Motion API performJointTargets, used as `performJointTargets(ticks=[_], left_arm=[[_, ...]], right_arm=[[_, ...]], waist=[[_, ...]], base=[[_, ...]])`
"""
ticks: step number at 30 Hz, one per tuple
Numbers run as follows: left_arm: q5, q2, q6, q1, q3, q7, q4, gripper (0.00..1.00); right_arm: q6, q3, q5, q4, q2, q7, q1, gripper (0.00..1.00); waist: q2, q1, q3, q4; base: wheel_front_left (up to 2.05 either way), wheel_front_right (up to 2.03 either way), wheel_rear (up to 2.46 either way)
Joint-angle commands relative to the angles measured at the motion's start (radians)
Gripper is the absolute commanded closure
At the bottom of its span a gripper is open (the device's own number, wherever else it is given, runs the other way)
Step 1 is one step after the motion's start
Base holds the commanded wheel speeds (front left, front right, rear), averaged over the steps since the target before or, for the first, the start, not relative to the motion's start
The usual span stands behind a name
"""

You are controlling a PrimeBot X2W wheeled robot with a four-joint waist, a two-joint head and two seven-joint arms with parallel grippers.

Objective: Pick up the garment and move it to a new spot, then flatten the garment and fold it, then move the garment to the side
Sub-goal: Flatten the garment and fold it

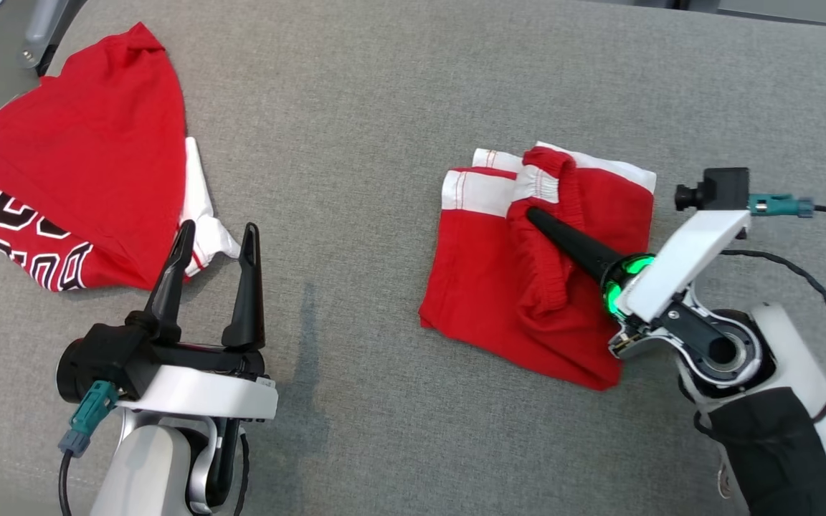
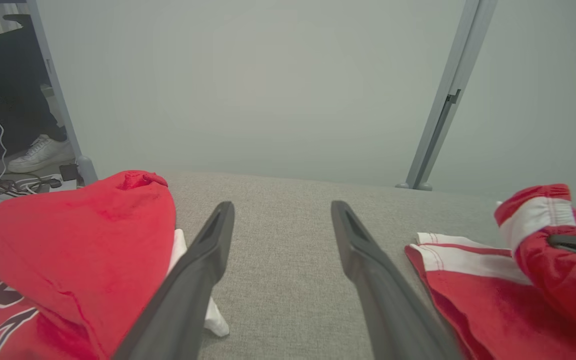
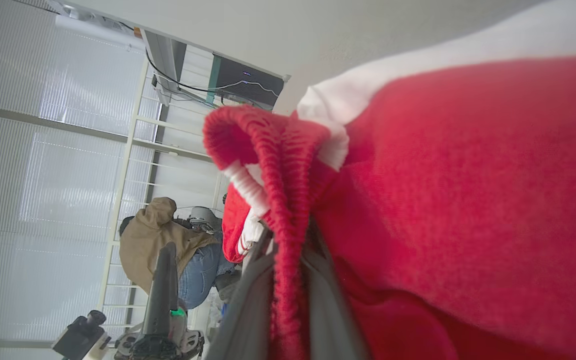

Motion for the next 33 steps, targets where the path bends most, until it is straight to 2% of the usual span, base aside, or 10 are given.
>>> performJointTargets(ticks=[1, 6, 7, 8, 9, 10, 18, 21, 26, 33], left_arm=[[0.004, -0.003, -0.005, -0.023, 0.004, -0.004, 0.002, 0.00], [0.009, -0.007, -0.011, -0.023, 0.008, -0.004, 0.004, 0.00], [0.009, -0.008, -0.013, -0.022, 0.008, -0.004, 0.005, 0.00], [0.011, -0.009, -0.013, -0.025, 0.010, -0.004, 0.006, 0.00], [0.012, -0.010, -0.015, -0.027, 0.011, -0.004, 0.008, 0.00], [0.012, -0.011, -0.015, -0.028, 0.011, -0.004, 0.010, 0.00], [0.026, -0.014, -0.018, -0.030, 0.015, -0.004, 0.020, 0.00], [0.029, -0.015, -0.018, -0.028, 0.014, -0.004, 0.022, 0.00], [0.032, -0.015, -0.017, -0.014, 0.025, -0.004, 0.029, 0.00], [0.035, -0.012, -0.008, -0.001, 0.061, -0.004, 0.031, 0.00]], right_arm=[[0.002, 0.012, -0.020, 0.018, -0.001, -0.018, -0.021, 1.00], [0.003, 0.059, -0.037, 0.072, 0.022, -0.057, -0.053, 1.00], [0.002, 0.065, -0.034, 0.079, 0.024, -0.064, -0.058, 0.97], [0.003, 0.073, -0.034, 0.084, 0.025, -0.074, -0.064, 0.65], [0.003, 0.080, -0.029, 0.088, 0.028, -0.083, -0.068, 0.20], [0.002, 0.089, -0.024, 0.092, 0.031, -0.089, -0.071, 0.00], [0.003, 0.160, 0.006, 0.057, 0.039, -0.158, -0.089, 0.00], [0.003, 0.179, -0.021, 0.024, 0.014, -0.197, -0.091, 0.00], [0.002, 0.191, -0.158, -0.036, -0.055, -0.413, -0.061, 0.00], [0.002, 0.143, -0.364, -0.033, -0.120, -0.678, 0.002, 0.00]], waist=[[0.0000, -0.0001, 0.004, 0.006], [0.0000, -0.0001, 0.011, 0.012], [0.0000, -0.0001, 0.013, 0.012], [0.0000, -0.0001, 0.014, 0.012], [0.0000, -0.0001, 0.015, 0.011], [0.0000, -0.0001, 0.015, 0.011], [0.0000, -0.0001, 0.009, 0.001], [0.0000, -0.0001, 0.002, -0.002], [0.0000, -0.0001, -0.014, -0.017], [0.0000, -0.0001, -0.038, -0.055]], base=[[0.00, 0.00, 0.00], [0.00, 0.00, 0.00], [0.00, 0.00, 0.00], [0.00, 0.00, 0.00], [0.00, 0.00, 0.00], [0.00, 0.00, 0.00], [0.00, 0.00, 0.00], [0.00, 0.00, 0.00], [0.00, 0.00, 0.00], [0.00, 0.00, 0.00]])
